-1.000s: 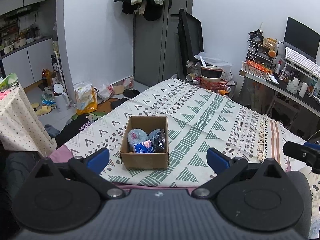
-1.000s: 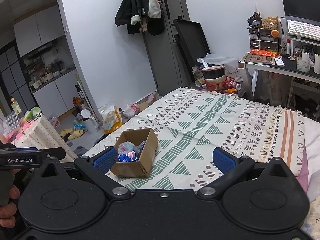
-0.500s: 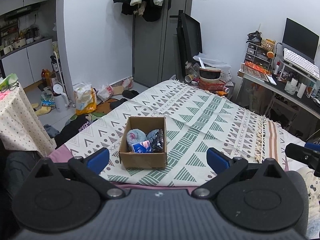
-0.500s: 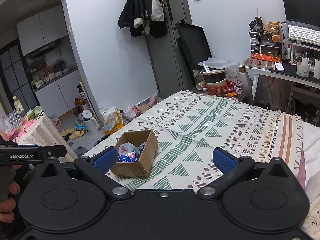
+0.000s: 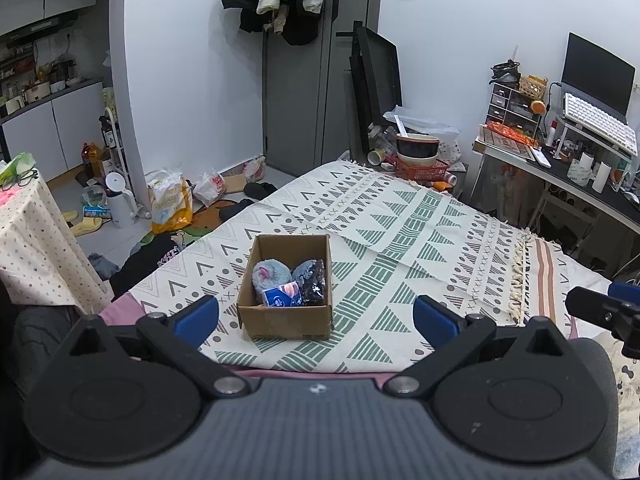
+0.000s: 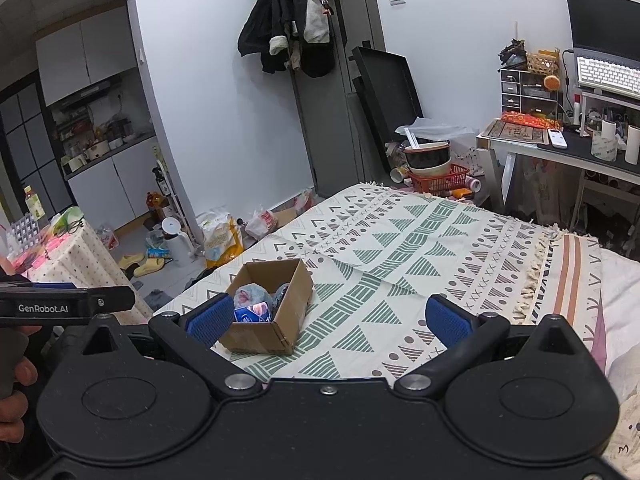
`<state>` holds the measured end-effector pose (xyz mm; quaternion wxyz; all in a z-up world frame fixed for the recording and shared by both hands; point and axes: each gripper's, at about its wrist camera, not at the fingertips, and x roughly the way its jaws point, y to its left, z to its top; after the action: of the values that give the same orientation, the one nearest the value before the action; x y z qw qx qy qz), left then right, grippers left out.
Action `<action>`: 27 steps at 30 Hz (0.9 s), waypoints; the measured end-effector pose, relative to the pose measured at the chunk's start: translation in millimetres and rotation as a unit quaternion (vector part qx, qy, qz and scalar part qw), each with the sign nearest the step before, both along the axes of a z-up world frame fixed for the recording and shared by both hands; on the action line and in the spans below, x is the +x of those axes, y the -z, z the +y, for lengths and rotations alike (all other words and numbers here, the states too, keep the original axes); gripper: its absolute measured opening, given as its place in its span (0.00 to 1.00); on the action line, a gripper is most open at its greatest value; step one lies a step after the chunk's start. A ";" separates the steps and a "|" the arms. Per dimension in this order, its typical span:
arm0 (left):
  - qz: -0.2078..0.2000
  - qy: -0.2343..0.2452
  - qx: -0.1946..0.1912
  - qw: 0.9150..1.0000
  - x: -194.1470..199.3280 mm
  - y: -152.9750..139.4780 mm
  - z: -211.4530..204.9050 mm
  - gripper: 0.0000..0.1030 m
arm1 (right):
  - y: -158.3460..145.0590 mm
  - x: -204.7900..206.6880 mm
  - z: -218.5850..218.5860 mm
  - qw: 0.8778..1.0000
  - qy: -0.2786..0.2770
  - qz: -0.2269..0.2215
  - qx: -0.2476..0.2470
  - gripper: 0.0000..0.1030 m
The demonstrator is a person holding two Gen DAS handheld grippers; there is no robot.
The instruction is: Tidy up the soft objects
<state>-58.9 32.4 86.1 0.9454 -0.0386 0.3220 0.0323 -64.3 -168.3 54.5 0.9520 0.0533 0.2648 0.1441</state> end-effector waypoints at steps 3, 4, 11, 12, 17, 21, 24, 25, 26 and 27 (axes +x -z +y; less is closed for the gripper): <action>-0.001 0.002 0.001 1.000 0.4 0.6 -3.1 1.00 | 0.9 1.5 -1.1 1.000 0.001 0.002 0.000 1.00; -0.001 0.003 -0.001 1.000 1.2 0.7 -3.4 1.00 | 1.0 1.7 -1.4 1.000 0.002 0.002 0.000 1.00; -0.005 0.000 0.005 1.000 1.3 3.0 -6.6 1.00 | 2.8 2.0 -2.6 1.000 0.005 0.005 0.001 1.00; -0.004 0.000 0.003 1.000 1.8 3.4 -5.6 1.00 | 2.7 1.7 -2.4 1.000 0.006 0.005 0.002 1.00; -0.003 -0.003 0.003 1.000 1.3 5.6 -7.4 1.00 | 4.0 1.2 -3.7 1.000 0.001 0.007 0.006 1.00; -0.004 -0.003 0.002 1.000 0.9 6.9 -6.9 1.00 | 5.4 2.7 -5.7 1.000 0.002 0.009 0.005 1.00; -0.003 -0.002 0.001 1.000 1.2 7.8 -6.1 1.00 | 6.1 2.0 -5.6 1.000 0.004 0.009 0.003 1.00; -0.003 -0.002 0.001 1.000 1.3 7.6 -6.4 1.00 | 6.0 2.3 -5.2 1.000 0.003 0.009 0.003 1.00; -0.002 -0.003 0.000 1.000 1.5 7.9 -6.2 1.00 | 5.7 2.3 -4.9 1.000 0.002 0.009 0.003 1.00; -0.003 -0.003 0.001 1.000 1.1 7.5 -6.6 1.00 | 5.7 2.5 -4.8 1.000 0.001 0.008 0.004 1.00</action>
<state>-57.8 25.8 78.6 0.9462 -0.0384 0.3192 0.0353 -61.8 -173.2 48.7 0.9498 0.0582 0.2718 0.1433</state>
